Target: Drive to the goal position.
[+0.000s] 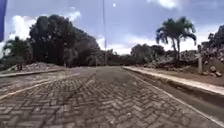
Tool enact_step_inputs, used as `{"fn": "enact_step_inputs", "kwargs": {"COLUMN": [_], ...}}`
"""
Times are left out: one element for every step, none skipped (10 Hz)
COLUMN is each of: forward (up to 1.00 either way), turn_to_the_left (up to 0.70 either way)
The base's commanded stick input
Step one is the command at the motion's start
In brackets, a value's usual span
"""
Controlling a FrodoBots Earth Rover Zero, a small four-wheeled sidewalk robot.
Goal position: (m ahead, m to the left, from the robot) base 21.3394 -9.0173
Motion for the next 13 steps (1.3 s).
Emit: {"fn": "enact_step_inputs", "kwargs": {"forward": [1.00,1.00,1.00,1.00,1.00,1.00,1.00,1.00,1.00,1.00,1.00,1.00,1.00], "turn_to_the_left": [0.00,0.00,0.00,0.00,0.00,0.00,0.00,0.00,0.00,0.00,0.00,0.00,0.00]}}
